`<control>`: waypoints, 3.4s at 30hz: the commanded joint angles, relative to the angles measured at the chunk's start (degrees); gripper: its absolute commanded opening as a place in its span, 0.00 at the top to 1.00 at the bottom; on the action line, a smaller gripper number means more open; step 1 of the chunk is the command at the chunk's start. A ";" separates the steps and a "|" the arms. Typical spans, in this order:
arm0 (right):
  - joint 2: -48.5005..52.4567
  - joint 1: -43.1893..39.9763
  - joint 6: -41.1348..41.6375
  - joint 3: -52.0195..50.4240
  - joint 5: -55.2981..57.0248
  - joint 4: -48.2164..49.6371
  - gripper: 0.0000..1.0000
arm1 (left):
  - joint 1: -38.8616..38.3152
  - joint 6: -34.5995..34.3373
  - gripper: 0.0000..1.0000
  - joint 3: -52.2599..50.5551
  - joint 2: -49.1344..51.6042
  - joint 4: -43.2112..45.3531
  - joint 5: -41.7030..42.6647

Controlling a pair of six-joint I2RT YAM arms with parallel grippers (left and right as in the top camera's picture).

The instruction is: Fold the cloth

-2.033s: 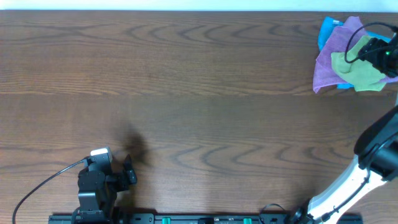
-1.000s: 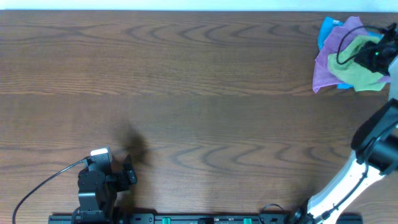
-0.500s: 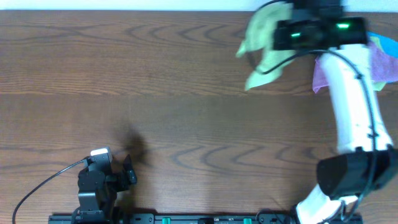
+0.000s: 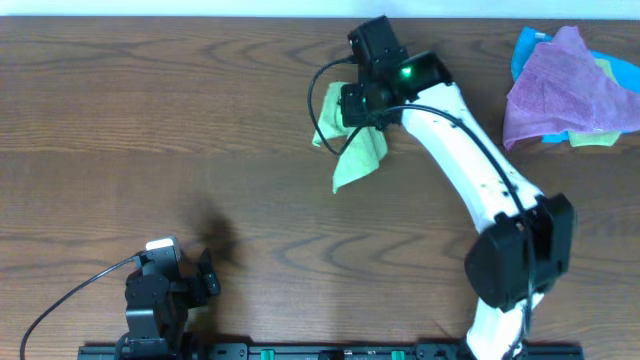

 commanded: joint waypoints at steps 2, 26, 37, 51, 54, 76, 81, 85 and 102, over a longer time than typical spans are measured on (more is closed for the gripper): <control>2.36 -1.49 4.79 -6.56 4.44 9.55 0.99 | -0.33 1.44 0.05 -1.75 -0.33 -2.19 -0.42; 0.31 -6.60 6.29 -17.18 -7.32 11.52 0.01 | -0.33 1.44 0.05 -1.75 -0.33 -2.19 -0.42; 0.33 -19.15 18.53 -33.59 -41.62 50.18 0.01 | -0.33 1.44 0.05 -1.75 -0.33 -2.19 -0.42; 0.33 -20.09 30.53 -35.26 -37.90 40.94 0.04 | -0.33 1.44 0.05 -1.75 -0.33 -2.19 -0.42; 0.33 -20.15 30.51 -36.57 -33.79 44.11 0.14 | -0.33 1.44 0.05 -1.75 -0.33 -2.19 -0.42; -0.13 -20.04 28.02 -37.99 -32.68 48.17 0.47 | -0.33 1.44 0.05 -1.75 -0.33 -2.19 -0.42; -0.74 -20.06 28.83 -38.03 -28.41 44.39 0.42 | -0.33 1.44 0.05 -1.75 -0.33 -2.19 -0.42; -0.68 -20.15 28.79 -39.15 -22.99 47.23 0.45 | -0.33 1.44 0.05 -1.75 -0.33 -2.19 -0.42; -0.66 -19.28 39.50 -41.90 -24.37 54.62 0.40 | -0.33 1.44 0.05 -1.75 -0.33 -2.19 -0.42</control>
